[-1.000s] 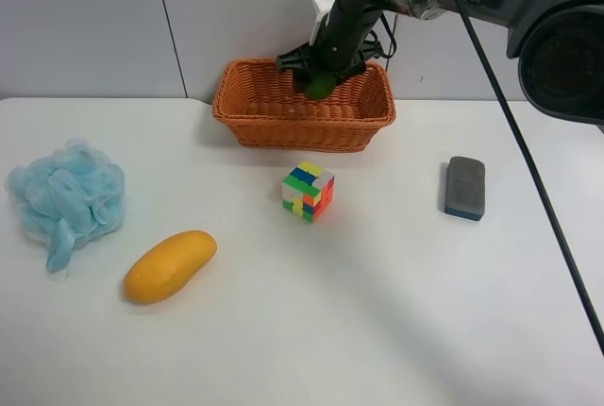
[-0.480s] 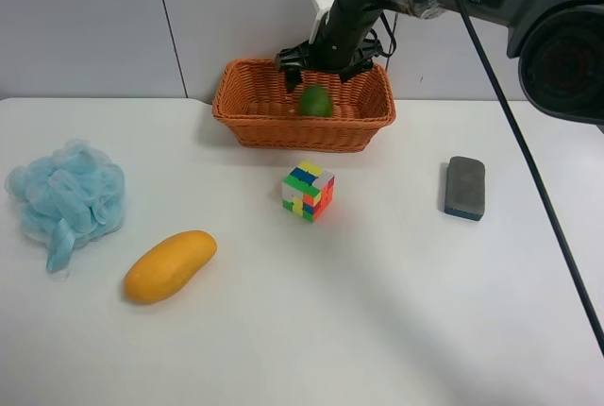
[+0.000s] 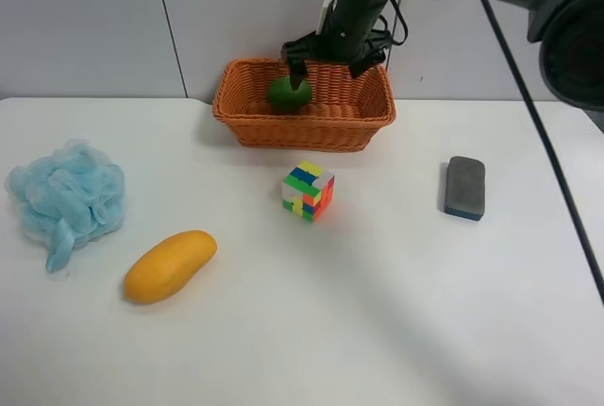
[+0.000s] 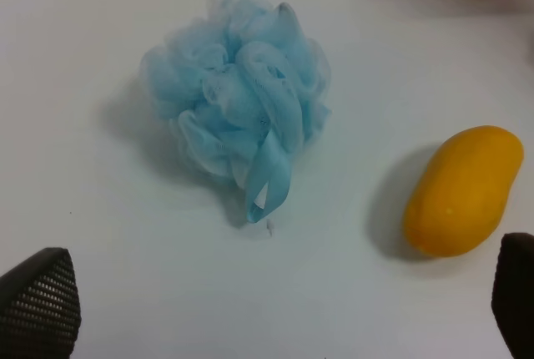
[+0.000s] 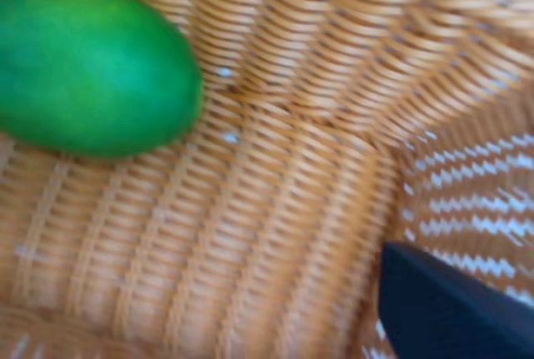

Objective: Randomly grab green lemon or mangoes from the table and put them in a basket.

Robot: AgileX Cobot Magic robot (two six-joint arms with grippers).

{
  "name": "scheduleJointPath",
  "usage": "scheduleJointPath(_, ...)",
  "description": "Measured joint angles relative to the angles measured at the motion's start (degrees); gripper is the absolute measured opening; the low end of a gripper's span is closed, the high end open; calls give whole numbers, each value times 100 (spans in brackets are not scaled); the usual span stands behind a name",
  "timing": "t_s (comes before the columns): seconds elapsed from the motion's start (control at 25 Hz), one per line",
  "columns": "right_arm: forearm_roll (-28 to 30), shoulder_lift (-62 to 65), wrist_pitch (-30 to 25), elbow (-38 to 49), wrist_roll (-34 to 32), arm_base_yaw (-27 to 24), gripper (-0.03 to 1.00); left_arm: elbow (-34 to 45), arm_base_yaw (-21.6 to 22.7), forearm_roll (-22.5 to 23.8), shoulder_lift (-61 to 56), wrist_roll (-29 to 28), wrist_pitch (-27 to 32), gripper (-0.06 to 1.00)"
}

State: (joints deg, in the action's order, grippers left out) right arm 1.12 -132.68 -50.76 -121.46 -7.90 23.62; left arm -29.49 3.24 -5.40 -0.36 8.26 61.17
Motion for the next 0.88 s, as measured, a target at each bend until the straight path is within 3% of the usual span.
scheduleJointPath(0.36,76,1399,-1786,0,47,-7,99,0,0,0,0,0,0,99)
scheduleJointPath(0.64,154,2443,-1891,148,151,126,99,0,0,0,0,0,0,99)
scheduleJointPath(0.88,154,3886,-1899,1865,391,594,99,0,0,0,0,0,0,99)
